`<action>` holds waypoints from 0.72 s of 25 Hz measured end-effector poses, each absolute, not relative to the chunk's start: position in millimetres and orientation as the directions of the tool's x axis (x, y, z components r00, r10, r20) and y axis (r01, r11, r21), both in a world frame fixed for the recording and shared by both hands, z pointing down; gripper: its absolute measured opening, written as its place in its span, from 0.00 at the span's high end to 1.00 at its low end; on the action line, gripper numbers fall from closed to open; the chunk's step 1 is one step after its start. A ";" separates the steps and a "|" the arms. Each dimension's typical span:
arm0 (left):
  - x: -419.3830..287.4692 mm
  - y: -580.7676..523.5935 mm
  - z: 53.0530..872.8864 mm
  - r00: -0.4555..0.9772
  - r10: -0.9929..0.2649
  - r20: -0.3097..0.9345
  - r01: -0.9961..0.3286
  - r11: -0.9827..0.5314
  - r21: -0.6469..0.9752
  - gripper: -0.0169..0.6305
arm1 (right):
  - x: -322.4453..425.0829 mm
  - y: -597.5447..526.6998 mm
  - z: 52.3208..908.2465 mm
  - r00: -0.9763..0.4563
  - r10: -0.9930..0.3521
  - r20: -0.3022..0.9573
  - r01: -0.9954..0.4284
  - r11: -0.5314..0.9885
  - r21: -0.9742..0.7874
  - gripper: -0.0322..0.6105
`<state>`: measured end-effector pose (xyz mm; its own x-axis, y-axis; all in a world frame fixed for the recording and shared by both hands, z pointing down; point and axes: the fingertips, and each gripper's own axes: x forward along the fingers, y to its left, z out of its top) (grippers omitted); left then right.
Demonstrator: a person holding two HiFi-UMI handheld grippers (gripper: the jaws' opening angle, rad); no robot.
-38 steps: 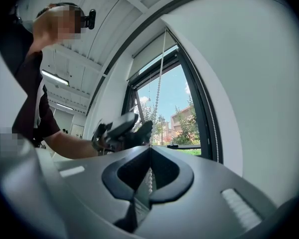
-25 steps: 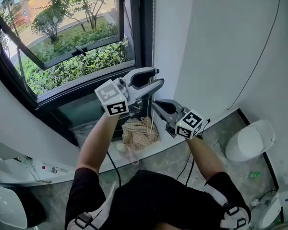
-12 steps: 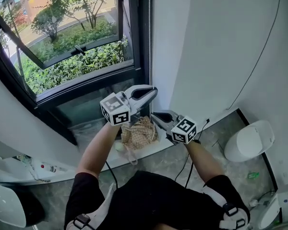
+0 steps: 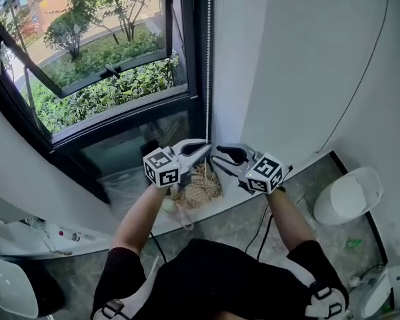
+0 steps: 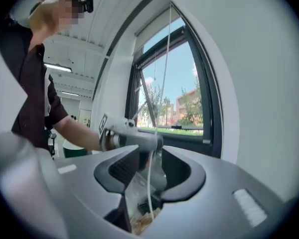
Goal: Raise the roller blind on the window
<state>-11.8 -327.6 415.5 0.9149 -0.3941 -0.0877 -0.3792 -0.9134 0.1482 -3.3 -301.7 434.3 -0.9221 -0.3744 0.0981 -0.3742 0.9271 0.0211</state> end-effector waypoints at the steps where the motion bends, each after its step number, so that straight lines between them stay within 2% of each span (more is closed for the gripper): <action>1: -13.1 -327.6 415.3 0.914 -0.394 -0.101 -0.376 -0.913 0.160 0.95 | -3.7 -305.9 409.0 -0.921 -0.387 0.040 -0.385 0.922 0.047 0.73; 6: -14.6 -323.9 414.8 0.913 -0.387 -0.132 -0.363 -0.915 0.175 0.95 | -12.8 -320.9 297.5 -0.891 -0.402 -0.212 -0.426 0.901 0.079 0.73; 12: -16.8 -321.8 415.4 0.915 -0.377 -0.146 -0.351 -0.920 0.174 0.95 | -35.7 -336.4 233.1 -0.860 -0.400 -0.318 -0.451 0.886 0.105 0.74; 15: -18.2 -321.6 416.8 0.916 -0.372 -0.148 -0.345 -0.921 0.179 0.95 | -41.3 -336.7 228.3 -0.849 -0.397 -0.348 -0.457 0.883 0.107 0.91; 18: -16.9 -320.4 420.3 0.919 -0.368 -0.144 -0.340 -0.922 0.184 0.95 | -34.9 -337.2 231.6 -0.826 -0.412 -0.384 -0.471 0.879 0.070 0.94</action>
